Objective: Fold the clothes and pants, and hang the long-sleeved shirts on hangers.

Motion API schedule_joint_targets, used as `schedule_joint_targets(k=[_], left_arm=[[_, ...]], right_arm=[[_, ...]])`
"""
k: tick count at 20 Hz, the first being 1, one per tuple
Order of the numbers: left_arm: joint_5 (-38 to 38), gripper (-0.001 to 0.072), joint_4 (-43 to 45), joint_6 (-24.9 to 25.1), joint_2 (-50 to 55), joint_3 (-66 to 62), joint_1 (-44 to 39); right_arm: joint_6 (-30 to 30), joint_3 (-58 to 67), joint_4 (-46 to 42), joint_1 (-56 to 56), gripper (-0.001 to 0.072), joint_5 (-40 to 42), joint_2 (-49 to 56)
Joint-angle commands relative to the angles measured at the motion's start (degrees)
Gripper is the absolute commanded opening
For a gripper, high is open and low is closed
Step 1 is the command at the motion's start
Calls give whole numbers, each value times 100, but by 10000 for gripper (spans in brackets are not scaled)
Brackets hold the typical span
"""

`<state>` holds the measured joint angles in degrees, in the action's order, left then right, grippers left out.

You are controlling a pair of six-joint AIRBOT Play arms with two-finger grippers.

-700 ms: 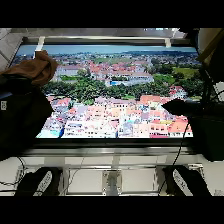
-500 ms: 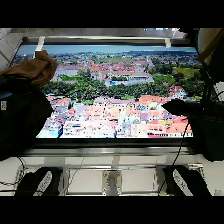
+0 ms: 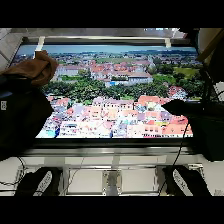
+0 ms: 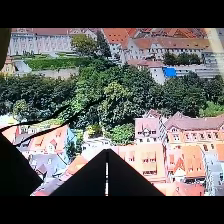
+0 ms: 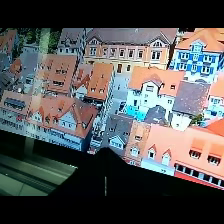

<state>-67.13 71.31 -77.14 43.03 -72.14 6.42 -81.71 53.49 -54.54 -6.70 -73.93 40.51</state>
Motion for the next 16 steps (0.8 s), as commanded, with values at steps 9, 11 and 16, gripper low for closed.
schedule_joint_targets(k=[9,11,16], left_arm=[[-713,720,3845,-942,1709,2,407],[-400,720,3821,-1397,2074,2,949],[330,720,3493,-1672,2767,2,1733]], right_arm=[[317,7,-238,4,14,468,-4],[317,7,-245,4,14,485,-4],[319,7,-282,4,14,531,-4]])
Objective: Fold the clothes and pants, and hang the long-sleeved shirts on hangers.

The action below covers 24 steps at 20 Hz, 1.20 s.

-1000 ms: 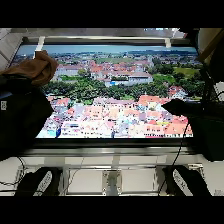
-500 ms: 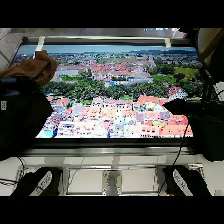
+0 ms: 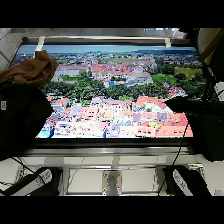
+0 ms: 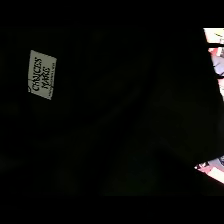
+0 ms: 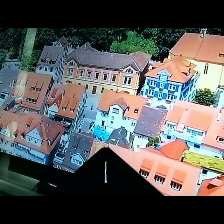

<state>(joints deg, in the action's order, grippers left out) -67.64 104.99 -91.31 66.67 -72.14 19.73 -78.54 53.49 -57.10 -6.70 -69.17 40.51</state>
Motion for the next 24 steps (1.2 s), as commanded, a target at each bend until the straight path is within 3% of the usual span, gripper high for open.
schedule_joint_targets(k=[1,6,8,12,13,14,17,19,22,24], left_arm=[[411,720,125,-256,551,2,492],[221,720,20,-210,1451,2,671],[208,720,-136,127,1759,2,669],[267,697,83,181,2085,0,680],[247,421,129,181,2098,0,680],[210,34,122,212,2072,-13,678],[-116,12,76,219,1733,-251,444],[-269,13,-413,219,1180,-496,111],[70,13,-2304,223,13,-597,-664],[444,13,-3495,588,-522,-597,-1453]], right_arm=[[2,7,-31,7,14,111,-4],[0,7,-31,4,14,551,-2],[2,7,-31,4,14,704,-4],[2,7,-31,4,14,730,-2],[2,7,-31,4,14,732,-2],[2,7,-31,4,14,732,-2],[7,59,-74,-11,14,719,-4],[15,297,-435,-11,14,684,-4],[26,979,-1405,-11,14,352,-4],[26,1482,-2153,-11,14,48,-4]])
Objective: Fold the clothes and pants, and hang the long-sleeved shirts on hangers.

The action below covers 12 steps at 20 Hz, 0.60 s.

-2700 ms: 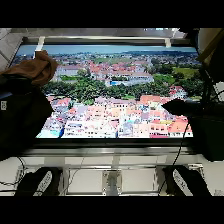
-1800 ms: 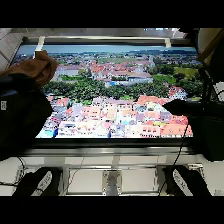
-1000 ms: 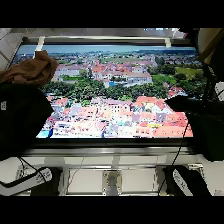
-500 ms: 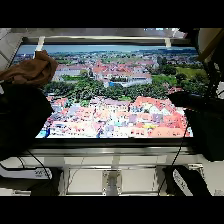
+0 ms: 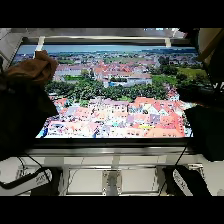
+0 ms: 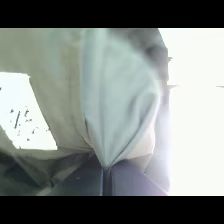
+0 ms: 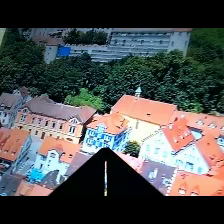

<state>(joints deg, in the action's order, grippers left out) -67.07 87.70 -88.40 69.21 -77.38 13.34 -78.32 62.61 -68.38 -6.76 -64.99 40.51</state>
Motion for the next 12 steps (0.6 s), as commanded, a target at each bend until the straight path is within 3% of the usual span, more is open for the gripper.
schedule_joint_targets(k=[1,4,7,11,12], left_arm=[[483,13,-2127,439,-896,-70,-1281],[509,13,-2321,470,-739,-42,-3010],[540,13,-2186,468,15,-9,-4614],[846,34,-2028,431,1471,-11,-5860],[949,303,-2035,354,1792,-13,-6019]], right_arm=[[4,782,-1366,-4,14,-476,-4],[4,1174,-2028,-4,14,-551,-4],[4,1193,-2164,-4,14,-629,31],[155,1187,-2173,-4,16,-994,234],[352,1187,-2173,-4,52,-1126,321]])
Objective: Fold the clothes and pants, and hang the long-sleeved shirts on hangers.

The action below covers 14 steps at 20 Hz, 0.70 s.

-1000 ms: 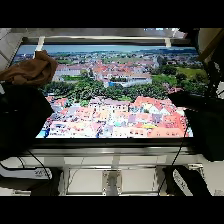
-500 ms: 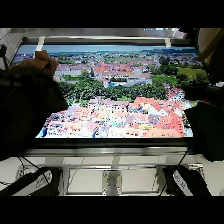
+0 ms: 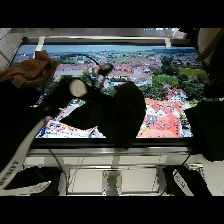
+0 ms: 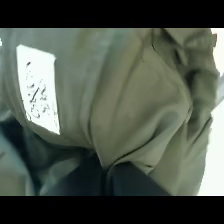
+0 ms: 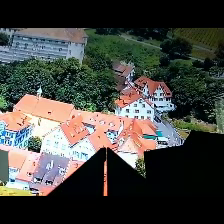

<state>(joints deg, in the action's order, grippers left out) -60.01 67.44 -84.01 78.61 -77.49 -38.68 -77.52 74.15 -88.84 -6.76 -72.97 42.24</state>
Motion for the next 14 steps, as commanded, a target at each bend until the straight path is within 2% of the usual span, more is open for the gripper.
schedule_joint_targets(k=[1,2,3,6,7,8,10,11,13,14], left_arm=[[234,668,-61,-85,1043,-26,-866],[212,720,-149,-118,1075,-52,-844],[155,720,-153,-151,986,-120,-730],[-24,717,-83,-149,188,-229,31],[-114,717,188,-153,-120,-221,352],[-258,717,643,-273,-387,-208,673],[-754,716,1685,-964,-723,-133,1327],[-1117,717,1967,-1134,-804,-22,1633],[-1703,716,2061,-1119,-896,356,2131],[-1749,716,2061,-1119,-960,643,2297]], right_arm=[[365,33,-127,-4,154,-389,234],[365,33,-109,-4,289,-369,337],[365,22,-57,-4,345,-319,446],[363,-210,323,-4,345,-275,863],[365,-382,380,-4,346,-280,997],[365,-612,431,-4,346,-286,1147],[367,-1128,627,-4,348,-286,1449],[380,-1386,848,-4,350,-262,1611],[728,-1888,1539,-4,351,-238,2004],[885,-2063,1814,-4,352,-181,2212]])
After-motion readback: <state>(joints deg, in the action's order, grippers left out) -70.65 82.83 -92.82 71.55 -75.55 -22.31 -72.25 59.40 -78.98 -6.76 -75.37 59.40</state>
